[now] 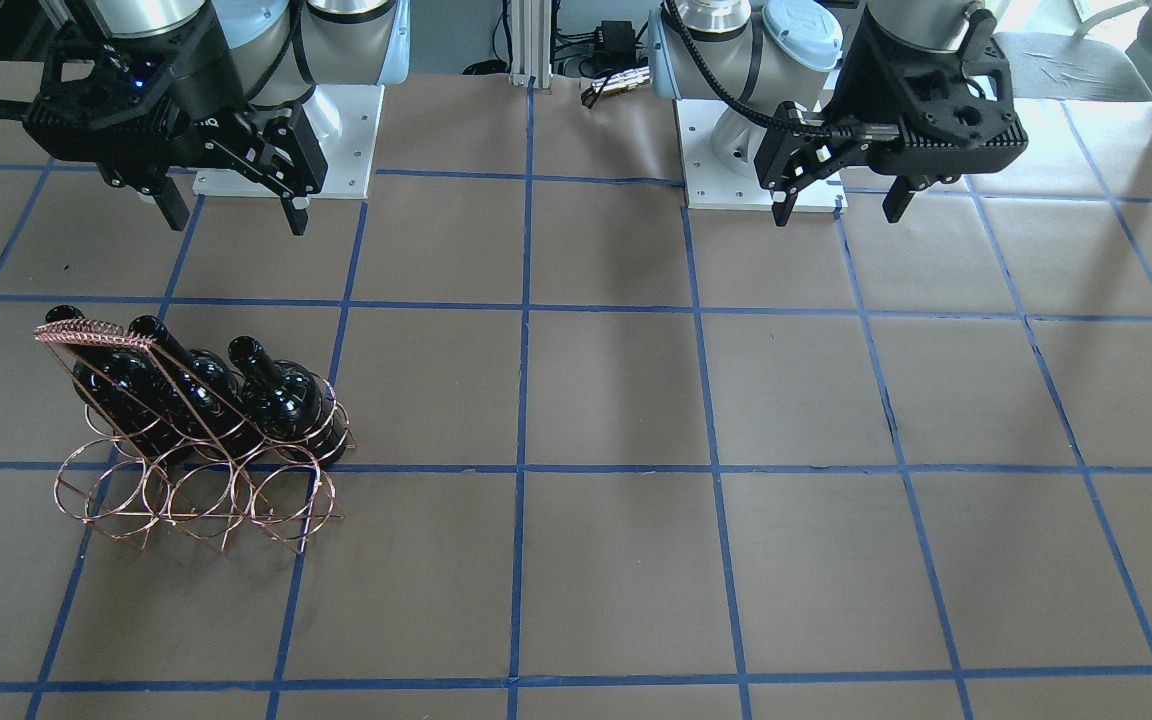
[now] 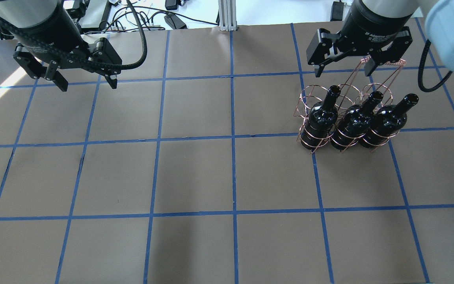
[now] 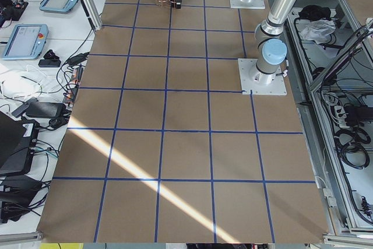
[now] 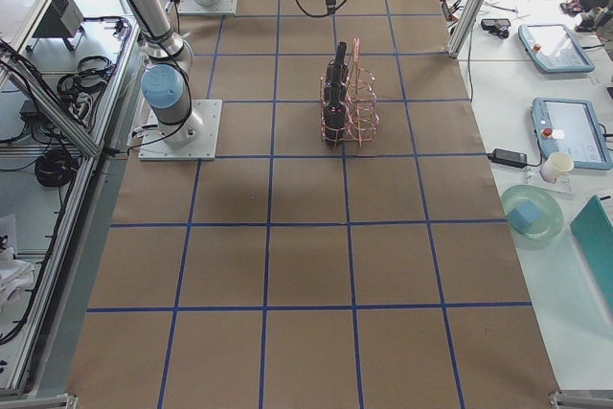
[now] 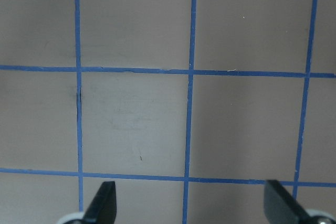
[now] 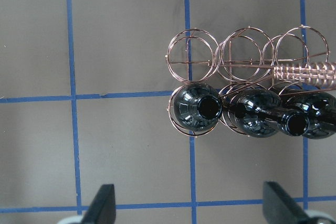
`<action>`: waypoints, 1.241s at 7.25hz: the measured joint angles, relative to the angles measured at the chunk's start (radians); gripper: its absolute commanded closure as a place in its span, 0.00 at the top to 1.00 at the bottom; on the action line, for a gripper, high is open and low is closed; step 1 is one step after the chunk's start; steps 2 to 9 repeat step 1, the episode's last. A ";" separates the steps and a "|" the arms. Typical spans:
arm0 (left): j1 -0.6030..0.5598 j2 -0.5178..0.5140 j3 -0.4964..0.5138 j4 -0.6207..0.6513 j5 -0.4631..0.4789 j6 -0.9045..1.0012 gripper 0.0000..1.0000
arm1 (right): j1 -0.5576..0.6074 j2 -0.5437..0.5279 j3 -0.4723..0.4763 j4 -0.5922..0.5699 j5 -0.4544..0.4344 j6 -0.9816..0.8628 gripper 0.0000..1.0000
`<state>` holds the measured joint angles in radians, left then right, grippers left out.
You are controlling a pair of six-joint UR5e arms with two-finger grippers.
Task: Place wine into wine basket
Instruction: 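Open the right gripper and raise it away from the rack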
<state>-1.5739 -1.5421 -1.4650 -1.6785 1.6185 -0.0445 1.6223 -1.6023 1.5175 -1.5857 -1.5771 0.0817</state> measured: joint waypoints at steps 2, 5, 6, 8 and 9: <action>0.000 0.000 0.000 0.000 0.000 0.000 1.00 | 0.002 0.002 0.001 0.009 -0.014 -0.001 0.99; 0.000 0.000 0.000 0.000 0.000 0.000 1.00 | 0.002 0.002 0.001 0.009 -0.014 -0.001 0.99; 0.000 0.000 0.000 0.000 0.000 0.000 1.00 | 0.002 0.002 0.001 0.009 -0.014 -0.001 0.99; 0.000 0.000 0.000 0.000 0.000 0.000 1.00 | 0.002 0.002 0.001 0.009 -0.014 -0.001 0.99; 0.000 0.000 0.000 0.000 0.000 0.000 1.00 | 0.002 0.002 0.001 0.009 -0.014 -0.001 0.99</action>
